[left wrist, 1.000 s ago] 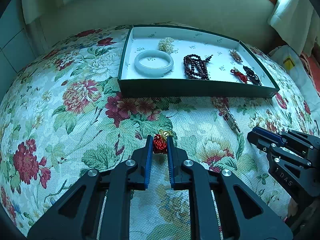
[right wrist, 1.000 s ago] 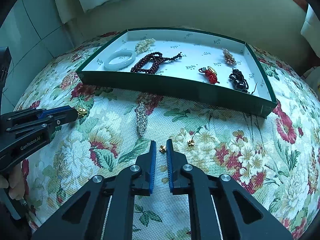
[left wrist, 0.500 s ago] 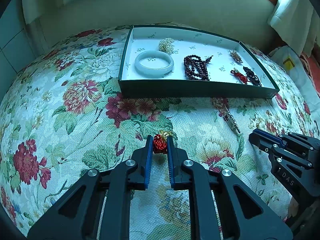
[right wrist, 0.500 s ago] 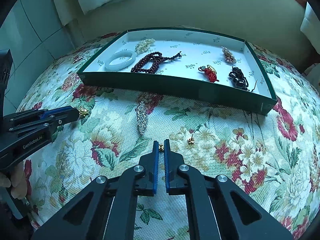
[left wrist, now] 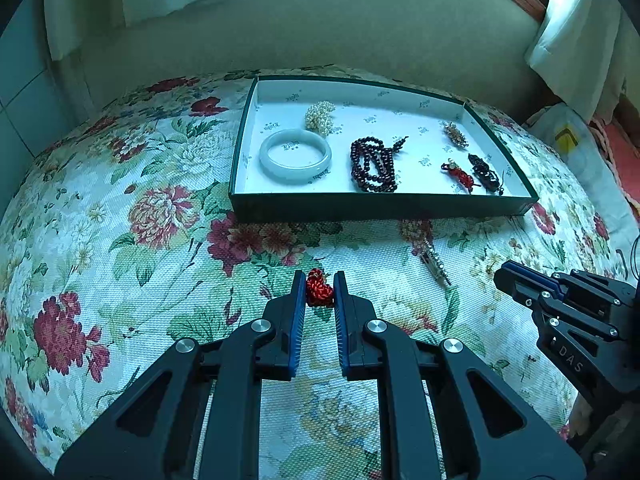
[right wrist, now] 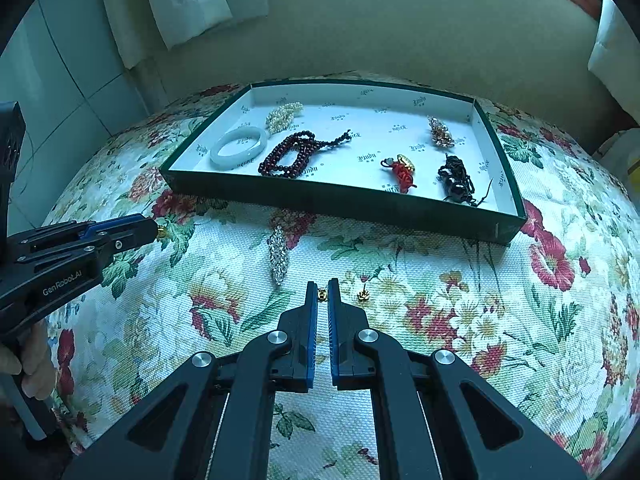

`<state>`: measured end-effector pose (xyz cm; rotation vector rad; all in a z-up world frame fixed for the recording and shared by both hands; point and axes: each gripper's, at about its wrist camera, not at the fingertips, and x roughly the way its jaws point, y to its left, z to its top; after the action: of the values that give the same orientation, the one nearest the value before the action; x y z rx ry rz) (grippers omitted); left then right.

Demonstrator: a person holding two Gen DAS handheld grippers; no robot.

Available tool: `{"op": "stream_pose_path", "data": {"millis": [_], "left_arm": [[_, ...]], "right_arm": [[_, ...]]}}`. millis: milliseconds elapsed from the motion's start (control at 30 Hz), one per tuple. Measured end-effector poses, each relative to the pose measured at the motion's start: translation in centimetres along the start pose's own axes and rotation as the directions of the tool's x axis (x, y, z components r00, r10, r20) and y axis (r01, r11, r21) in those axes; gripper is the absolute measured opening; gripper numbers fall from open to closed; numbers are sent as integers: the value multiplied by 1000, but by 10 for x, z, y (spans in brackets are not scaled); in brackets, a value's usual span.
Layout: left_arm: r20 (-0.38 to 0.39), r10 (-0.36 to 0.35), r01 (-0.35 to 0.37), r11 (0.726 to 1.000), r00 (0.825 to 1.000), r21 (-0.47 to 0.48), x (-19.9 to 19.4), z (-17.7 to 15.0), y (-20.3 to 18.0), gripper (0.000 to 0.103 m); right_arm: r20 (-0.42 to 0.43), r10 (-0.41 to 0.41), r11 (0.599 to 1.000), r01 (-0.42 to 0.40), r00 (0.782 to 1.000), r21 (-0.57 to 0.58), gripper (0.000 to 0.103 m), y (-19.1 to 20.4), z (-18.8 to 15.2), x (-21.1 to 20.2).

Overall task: Organize jewelry
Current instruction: 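Close the right tool on a small gold earring stud while the left tool holds the rose brooch, then carry the rose brooch with the left tool into the tray while the right tool carries the stud there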

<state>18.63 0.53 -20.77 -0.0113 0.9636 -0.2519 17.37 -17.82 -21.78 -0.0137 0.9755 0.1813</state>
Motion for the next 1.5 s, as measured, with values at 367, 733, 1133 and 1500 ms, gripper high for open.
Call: {"op": "stream_pose_path", "data": {"millis": [367, 733, 1133, 1500], "left_arm": [[94, -35, 30, 998, 995, 49, -25, 39, -25, 14], [183, -25, 8, 996, 983, 92, -11, 102, -45, 14], [136, 12, -29, 992, 991, 122, 70, 153, -61, 14], [-1, 59, -59, 993, 998, 105, 137, 152, -52, 14]], "right_arm": [[106, -6, 1000, 5, 994, 7, 5, -10, 31, -30], [214, -36, 999, 32, 976, 23, 5, -33, 89, -35], [175, -76, 996, 68, 982, 51, 5, -56, 141, 34], [53, -75, 997, 73, 996, 40, 5, -61, 140, 94]]}}
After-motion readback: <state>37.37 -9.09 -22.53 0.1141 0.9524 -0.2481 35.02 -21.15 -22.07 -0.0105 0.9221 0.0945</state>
